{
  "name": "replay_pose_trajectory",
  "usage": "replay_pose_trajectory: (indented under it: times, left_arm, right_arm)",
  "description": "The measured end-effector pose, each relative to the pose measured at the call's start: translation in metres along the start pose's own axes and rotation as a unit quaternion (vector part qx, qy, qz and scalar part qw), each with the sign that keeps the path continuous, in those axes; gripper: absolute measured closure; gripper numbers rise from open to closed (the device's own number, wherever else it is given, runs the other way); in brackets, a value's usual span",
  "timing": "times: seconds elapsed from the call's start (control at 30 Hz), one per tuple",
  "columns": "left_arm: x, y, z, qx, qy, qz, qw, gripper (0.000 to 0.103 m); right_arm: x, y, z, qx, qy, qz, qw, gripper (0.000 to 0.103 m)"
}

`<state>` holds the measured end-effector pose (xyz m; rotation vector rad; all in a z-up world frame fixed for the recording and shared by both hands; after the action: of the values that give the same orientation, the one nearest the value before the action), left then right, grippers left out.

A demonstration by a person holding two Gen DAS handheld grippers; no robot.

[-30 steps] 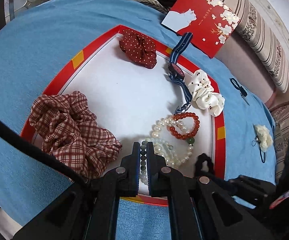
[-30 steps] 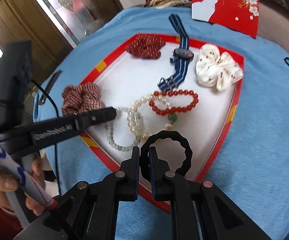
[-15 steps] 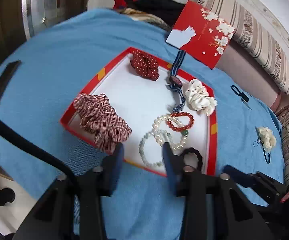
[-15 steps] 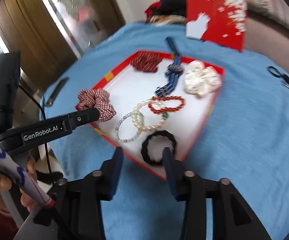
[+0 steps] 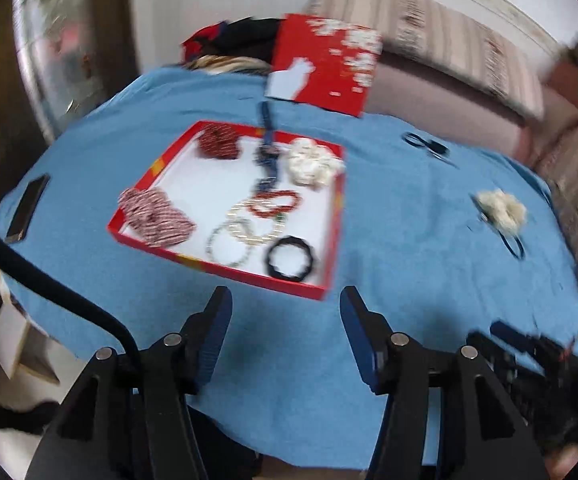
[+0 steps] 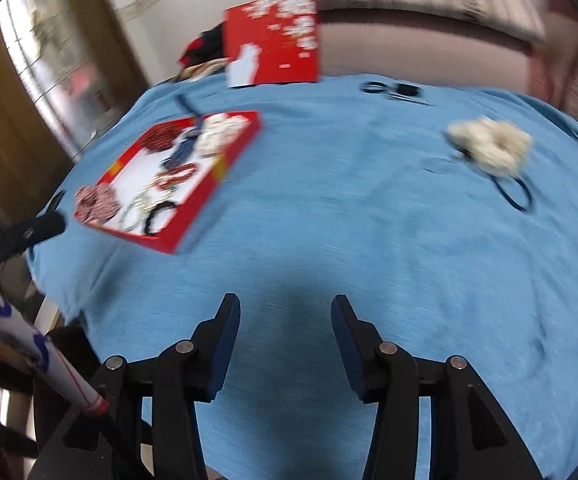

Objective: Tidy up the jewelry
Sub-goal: 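Withdraw both open grippers from the tray, then grasp the cream polka-dot scrunchie with the right gripper and lift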

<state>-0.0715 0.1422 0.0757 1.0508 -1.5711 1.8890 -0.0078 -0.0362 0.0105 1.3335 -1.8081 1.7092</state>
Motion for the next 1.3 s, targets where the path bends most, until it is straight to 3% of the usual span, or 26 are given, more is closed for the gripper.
replay_pose_trajectory:
  times: [0.23,0.57,0.8,1.03,1.17,1.2,1.3]
  left_arm:
    - [0.016,0.008,0.048,-0.068,-0.005,0.013,0.9975,0.048]
    - [0.006,0.015,0.071,-0.099,-0.012,-0.004,0.9950,0.047]
    - [-0.017,0.017,0.081,-0.104,-0.005,-0.027,0.9942,0.047]
    - [-0.048,0.018,0.087,-0.103,0.010,-0.046,0.9936,0.046]
    - [-0.065,0.016,0.088,-0.096,0.016,-0.055,0.9937,0.046]
    - [-0.068,0.016,0.088,-0.096,0.017,-0.057,0.9936,0.046]
    - [-0.078,0.016,0.088,-0.098,0.018,-0.062,0.9931,0.046]
  right_arm:
    - [0.022,-0.002,0.033,-0.031,0.021,0.025,0.999,0.052]
    - [0.022,0.002,0.055,-0.047,0.029,0.030,0.998,0.052]
    - [0.014,-0.008,0.092,-0.065,0.054,0.030,0.996,0.052]
    - [0.016,-0.069,0.191,-0.115,0.140,0.066,0.981,0.052]
    - [0.003,-0.124,0.242,-0.150,0.141,0.075,0.976,0.048]
    - [-0.006,-0.137,0.251,-0.155,0.138,0.070,0.976,0.042]
    - [-0.039,-0.159,0.271,-0.171,0.139,0.043,0.975,0.041]
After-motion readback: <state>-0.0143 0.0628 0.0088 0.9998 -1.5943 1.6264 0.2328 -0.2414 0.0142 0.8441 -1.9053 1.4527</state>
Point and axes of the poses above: each gripper's, at about its wrist camera, not at the fingertips, and x roughly against the way its jaws point, z to its right, y to its underside, the point moved 10 cm from there along -x, roughly the way its jaws point, and after that the axes turned 1 degree about -z, right-handed, at the moved point
